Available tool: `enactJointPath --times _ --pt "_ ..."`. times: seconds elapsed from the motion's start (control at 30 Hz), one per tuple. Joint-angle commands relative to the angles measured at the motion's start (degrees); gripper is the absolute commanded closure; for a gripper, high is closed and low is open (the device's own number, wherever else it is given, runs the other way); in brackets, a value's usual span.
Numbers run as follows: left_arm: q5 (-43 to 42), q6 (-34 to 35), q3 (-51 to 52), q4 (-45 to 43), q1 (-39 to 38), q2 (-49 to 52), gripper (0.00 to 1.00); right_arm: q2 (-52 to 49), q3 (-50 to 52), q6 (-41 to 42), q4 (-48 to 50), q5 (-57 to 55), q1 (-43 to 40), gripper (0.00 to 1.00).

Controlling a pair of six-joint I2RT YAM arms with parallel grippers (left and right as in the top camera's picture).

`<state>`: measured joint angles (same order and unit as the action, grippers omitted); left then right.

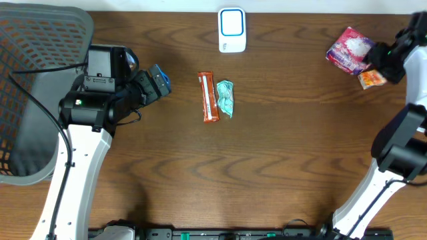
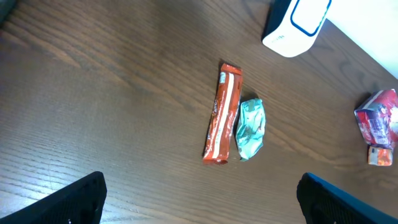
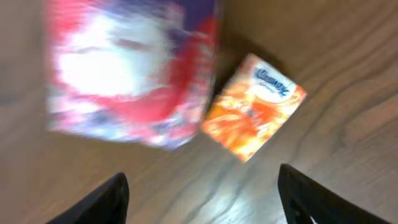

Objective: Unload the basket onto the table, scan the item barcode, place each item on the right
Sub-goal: 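Place the orange pack beside the purple pack at right, then grasp the green wipes pack with the right gripper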

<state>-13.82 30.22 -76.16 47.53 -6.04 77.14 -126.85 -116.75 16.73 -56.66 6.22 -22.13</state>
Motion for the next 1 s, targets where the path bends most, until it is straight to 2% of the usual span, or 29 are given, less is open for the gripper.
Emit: enactJointPath --times 0.0,0.1,0.23,0.3,0.33,0.43,0.47,0.53,0.67,0.7,0.8,0.97 --pt "-0.1 0.1 -0.1 0.0 0.2 -0.2 0.02 7.7 -5.1 -5.3 -4.3 17.9 1.8 0.28" --pt "-0.1 0.1 -0.1 0.0 0.2 -0.2 0.02 8.9 -5.1 -13.3 -11.2 35.1 5.2 0.29" --pt "-0.1 0.1 -0.1 0.0 0.2 -0.2 0.02 8.5 -2.6 -20.3 -17.4 34.9 12.3 0.30" --pt "-0.1 0.1 -0.1 0.0 0.2 -0.2 0.02 8.5 1.4 -20.4 -15.5 33.0 18.0 0.41" --pt "-0.1 0.1 -0.1 0.0 0.2 -0.2 0.02 8.5 2.5 -20.0 -14.3 32.7 19.5 0.44" --pt "-0.1 0.1 -0.1 0.0 0.2 -0.2 0.02 8.5 10.1 -9.8 -4.9 26.5 28.2 0.40" --pt "-0.1 0.1 -0.1 0.0 0.2 -0.2 0.02 8.5 12.1 -5.8 -2.3 23.8 30.3 0.33" --pt "-0.1 0.1 -0.1 0.0 0.2 -0.2 0.02 8.5 16.8 0.7 3.8 19.3 35.2 0.27" --pt "-0.1 0.1 -0.1 0.0 0.2 -0.2 0.02 8.5 22.5 5.6 12.2 16.2 41.1 0.28" --pt "-0.1 0.1 -0.1 0.0 0.2 -0.2 0.02 8.5 24.1 9.0 14.0 12.5 43.0 0.30" --pt "-0.1 0.1 -0.1 0.0 0.2 -0.2 0.02 8.5 25.8 10.8 15.9 5.9 45.0 0.32" --pt "-0.1 0.1 -0.1 0.0 0.2 -0.2 0.02 8.3 31.0 12.1 22.4 6.6 45.7 0.36"
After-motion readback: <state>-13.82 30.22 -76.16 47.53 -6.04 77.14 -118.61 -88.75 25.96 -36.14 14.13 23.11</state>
